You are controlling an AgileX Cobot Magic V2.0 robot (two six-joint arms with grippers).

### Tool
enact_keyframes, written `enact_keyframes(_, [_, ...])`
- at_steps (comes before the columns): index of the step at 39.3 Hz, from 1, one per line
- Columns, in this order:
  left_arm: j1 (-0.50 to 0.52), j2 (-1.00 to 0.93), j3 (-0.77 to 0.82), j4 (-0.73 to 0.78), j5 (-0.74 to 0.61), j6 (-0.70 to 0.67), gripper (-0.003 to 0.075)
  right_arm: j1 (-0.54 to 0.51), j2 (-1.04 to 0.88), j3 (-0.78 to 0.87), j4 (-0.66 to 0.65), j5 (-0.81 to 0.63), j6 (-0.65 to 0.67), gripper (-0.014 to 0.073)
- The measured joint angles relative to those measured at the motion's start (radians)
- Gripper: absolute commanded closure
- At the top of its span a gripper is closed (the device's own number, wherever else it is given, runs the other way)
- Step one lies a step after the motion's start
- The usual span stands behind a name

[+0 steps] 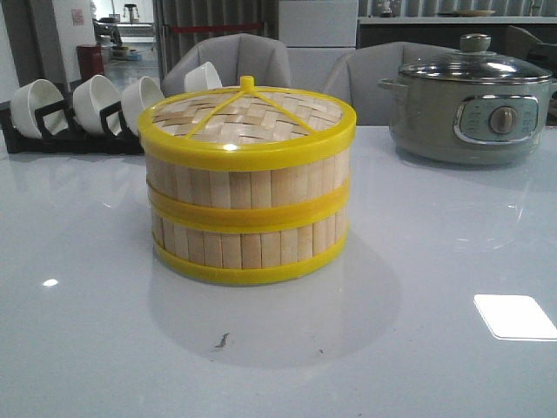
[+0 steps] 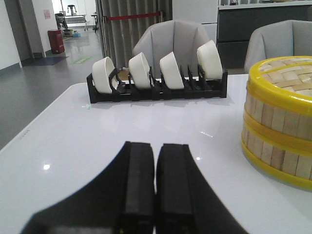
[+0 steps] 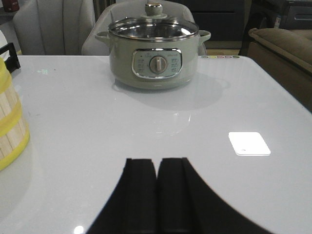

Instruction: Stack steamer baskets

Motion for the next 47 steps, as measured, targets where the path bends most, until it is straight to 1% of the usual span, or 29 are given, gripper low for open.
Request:
enact_keyframes(5, [0.000,0.000,0.000,0.000,0.000,0.000,0.0623,0.009,-0.044,0.097,0.031,-0.064,0.002,0.0553])
enact_keyframes(8, [0.000,0.000,0.000,0.000,-0.002,0.000,0.0623,0.010,-0.048,0.122,0.051,-0.083,0.002,0.0553])
enact_keyframes(17, [0.000,0.000,0.000,0.000,-0.004,0.000,0.0623,0.010,-0.048,0.128,0.060,-0.103,0.002,0.0553])
enact_keyframes(47, [0.000,0.000,0.000,0.000,-0.005,0.000,0.0623,0.010,-0.048,0.128,0.060,-0.104,0.003,0.0553])
